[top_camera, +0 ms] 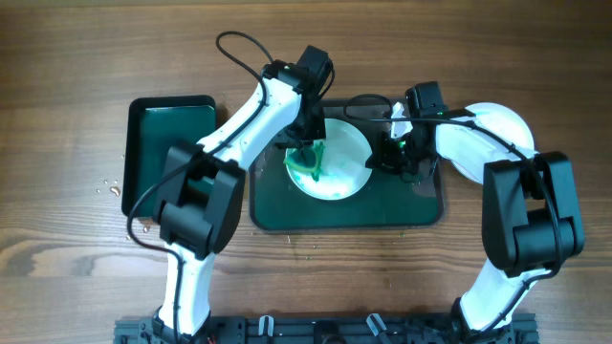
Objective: Clean dirty plates on tray and stack at the side
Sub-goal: 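Scrub the plate with the sponge in the left gripper, right holding rim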
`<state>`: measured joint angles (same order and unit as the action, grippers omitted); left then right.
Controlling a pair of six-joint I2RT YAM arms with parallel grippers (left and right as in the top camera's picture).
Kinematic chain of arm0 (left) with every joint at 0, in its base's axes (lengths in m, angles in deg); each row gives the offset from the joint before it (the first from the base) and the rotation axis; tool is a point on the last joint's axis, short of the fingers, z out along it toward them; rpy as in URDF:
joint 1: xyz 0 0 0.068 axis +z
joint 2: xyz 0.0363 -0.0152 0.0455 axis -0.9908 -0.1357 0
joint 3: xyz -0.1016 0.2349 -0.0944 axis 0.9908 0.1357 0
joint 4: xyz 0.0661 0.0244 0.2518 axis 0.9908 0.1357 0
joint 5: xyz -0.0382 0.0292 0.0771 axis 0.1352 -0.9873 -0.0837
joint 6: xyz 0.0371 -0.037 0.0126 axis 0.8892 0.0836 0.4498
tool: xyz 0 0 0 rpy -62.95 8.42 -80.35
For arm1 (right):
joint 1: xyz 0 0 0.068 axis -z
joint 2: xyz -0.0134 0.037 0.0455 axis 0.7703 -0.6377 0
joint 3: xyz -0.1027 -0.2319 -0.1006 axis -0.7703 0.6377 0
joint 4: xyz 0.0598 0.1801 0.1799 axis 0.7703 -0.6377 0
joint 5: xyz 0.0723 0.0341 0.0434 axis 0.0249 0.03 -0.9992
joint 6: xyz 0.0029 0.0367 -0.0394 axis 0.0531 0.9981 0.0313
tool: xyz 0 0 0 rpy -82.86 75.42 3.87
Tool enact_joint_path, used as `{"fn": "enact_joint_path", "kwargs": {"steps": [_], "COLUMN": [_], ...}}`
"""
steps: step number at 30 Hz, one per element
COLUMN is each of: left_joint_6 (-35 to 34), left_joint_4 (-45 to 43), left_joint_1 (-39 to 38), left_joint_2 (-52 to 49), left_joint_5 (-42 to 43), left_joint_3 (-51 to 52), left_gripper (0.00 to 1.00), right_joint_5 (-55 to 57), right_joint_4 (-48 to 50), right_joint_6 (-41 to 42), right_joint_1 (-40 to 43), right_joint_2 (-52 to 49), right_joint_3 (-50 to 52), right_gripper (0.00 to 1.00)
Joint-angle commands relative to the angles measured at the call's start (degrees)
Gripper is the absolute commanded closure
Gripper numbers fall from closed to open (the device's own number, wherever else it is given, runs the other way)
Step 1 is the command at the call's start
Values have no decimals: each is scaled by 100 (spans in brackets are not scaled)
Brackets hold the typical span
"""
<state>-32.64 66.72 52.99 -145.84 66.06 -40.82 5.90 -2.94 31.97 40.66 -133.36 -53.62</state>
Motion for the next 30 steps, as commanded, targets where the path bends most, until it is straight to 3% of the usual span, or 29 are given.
{"fn": "enact_joint_path", "kwargs": {"steps": [1,9,17,30], "left_joint_6": [136,439,437,588], "left_joint_4": [61,122,-127,-516], "left_joint_1": [7,-260,-629,-240], "left_joint_2": [-251,-505,-542,-542], "left_joint_5": [48,898,1038,2328], "left_joint_3": [35,35,55,55], "left_gripper": [96,96,96,96], "right_joint_5": [98,98,98,98], "right_joint_4": [-20,-17,-20,-20], "right_joint_6": [24,24,22,20], "right_joint_1": [-20,-20,-20,-20], "right_joint_2": [13,13,13,13], "right_joint_3": [146,146,146,146], "right_gripper": [96,96,96,96]}}
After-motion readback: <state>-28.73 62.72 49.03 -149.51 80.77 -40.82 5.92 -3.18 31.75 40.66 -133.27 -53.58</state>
